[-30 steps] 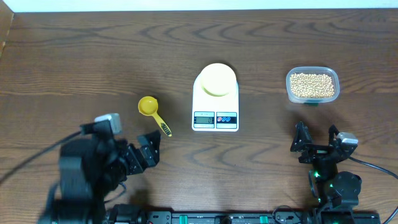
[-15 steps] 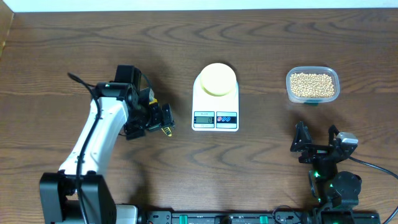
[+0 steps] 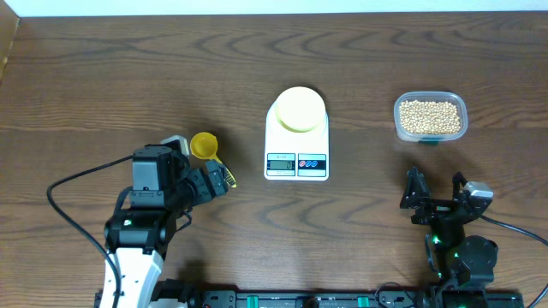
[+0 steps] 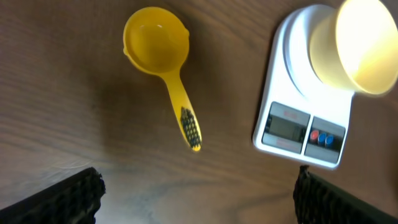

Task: Scoop item into bowl and weigh 50g on scale
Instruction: 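Reach the left gripper to the yellow scoop handle and grasp it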

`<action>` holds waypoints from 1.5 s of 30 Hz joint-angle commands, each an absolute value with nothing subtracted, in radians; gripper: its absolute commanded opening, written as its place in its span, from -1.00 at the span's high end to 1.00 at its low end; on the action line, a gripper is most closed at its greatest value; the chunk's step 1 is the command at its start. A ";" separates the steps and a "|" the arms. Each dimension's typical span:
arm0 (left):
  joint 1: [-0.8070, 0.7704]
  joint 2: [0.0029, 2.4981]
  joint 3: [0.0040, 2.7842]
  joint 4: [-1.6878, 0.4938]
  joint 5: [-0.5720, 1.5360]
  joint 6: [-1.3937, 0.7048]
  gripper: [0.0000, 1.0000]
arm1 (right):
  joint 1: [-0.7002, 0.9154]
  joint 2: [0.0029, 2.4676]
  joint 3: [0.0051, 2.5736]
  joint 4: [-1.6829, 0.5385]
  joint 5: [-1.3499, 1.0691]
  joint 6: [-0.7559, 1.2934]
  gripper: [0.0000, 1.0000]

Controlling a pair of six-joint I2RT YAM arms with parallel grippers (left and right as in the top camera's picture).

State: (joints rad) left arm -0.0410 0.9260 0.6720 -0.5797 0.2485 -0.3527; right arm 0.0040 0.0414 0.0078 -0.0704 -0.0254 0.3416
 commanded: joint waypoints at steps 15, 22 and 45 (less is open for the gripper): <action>-0.039 1.332 0.658 -0.450 0.224 -0.480 -0.99 | 0.014 0.038 0.006 -0.075 -0.017 0.352 -0.98; -0.039 1.501 0.658 -0.239 0.427 -0.442 -0.99 | 0.014 0.038 0.006 -0.075 -0.017 0.351 -0.98; -0.038 1.702 0.657 -0.117 0.426 -0.353 -0.41 | 0.014 0.038 0.006 -0.075 -0.017 0.352 -0.99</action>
